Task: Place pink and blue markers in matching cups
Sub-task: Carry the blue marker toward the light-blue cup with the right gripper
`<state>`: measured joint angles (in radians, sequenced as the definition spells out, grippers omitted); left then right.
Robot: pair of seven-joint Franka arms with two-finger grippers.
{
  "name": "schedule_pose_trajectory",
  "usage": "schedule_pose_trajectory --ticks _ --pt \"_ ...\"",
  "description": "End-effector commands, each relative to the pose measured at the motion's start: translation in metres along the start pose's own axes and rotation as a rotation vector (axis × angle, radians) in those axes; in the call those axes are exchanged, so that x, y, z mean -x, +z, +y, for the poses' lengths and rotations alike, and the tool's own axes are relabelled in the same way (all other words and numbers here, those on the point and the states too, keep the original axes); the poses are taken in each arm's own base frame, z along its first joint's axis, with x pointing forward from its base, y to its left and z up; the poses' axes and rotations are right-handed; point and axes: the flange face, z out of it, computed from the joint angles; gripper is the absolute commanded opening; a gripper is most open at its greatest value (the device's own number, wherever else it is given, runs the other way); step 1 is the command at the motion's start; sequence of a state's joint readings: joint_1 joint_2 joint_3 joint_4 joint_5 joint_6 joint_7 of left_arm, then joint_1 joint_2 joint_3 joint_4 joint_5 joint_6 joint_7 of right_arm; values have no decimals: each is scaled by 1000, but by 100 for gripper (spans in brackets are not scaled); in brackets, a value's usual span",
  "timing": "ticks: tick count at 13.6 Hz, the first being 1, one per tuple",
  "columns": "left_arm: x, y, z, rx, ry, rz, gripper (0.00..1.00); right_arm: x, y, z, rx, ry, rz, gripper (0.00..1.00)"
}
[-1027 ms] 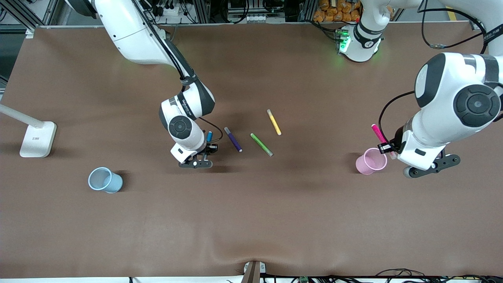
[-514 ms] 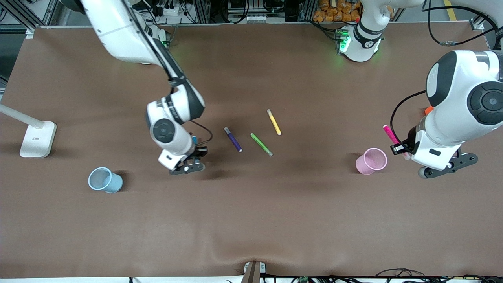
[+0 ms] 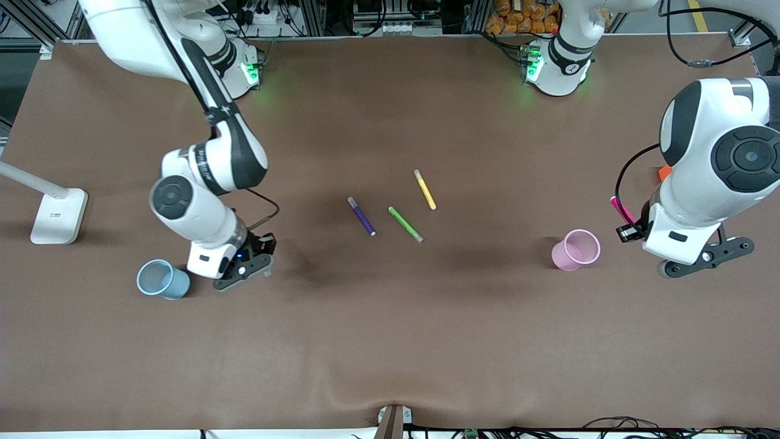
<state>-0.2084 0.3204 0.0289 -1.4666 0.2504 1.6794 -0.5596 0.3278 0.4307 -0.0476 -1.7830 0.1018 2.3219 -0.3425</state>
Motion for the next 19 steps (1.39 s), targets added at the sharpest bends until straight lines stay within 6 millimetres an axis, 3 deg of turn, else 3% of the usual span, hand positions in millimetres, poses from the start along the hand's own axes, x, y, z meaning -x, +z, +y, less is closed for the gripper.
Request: schedule_pose_trajectory --ticks 1,4,8,10,12,14,16,19 --pt "6 5 2 -60 -75 -16 0 11 -39 31 9 -109 38 0" --pt "7 23 19 -147 -175 21 0 30 -72 81 33 -201 73 0" --pt "2 48 32 -211 -283 50 0 51 -86 119 12 -332 125 0" --pt "3 56 43 -267 -322 103 0 61 -87 141 -2 -397 179 0" --pt "10 66 65 -296 -319 137 0 68 -89 154 -9 -464 225 0" --pt "8 81 75 -334 -372 189 0 78 -82 163 -23 -498 256 0" --pt "18 124 108 -416 -467 270 0 90 -71 171 -30 -535 292 0" --pt "24 149 122 -457 -537 328 0 104 -59 179 -64 -576 374 0"
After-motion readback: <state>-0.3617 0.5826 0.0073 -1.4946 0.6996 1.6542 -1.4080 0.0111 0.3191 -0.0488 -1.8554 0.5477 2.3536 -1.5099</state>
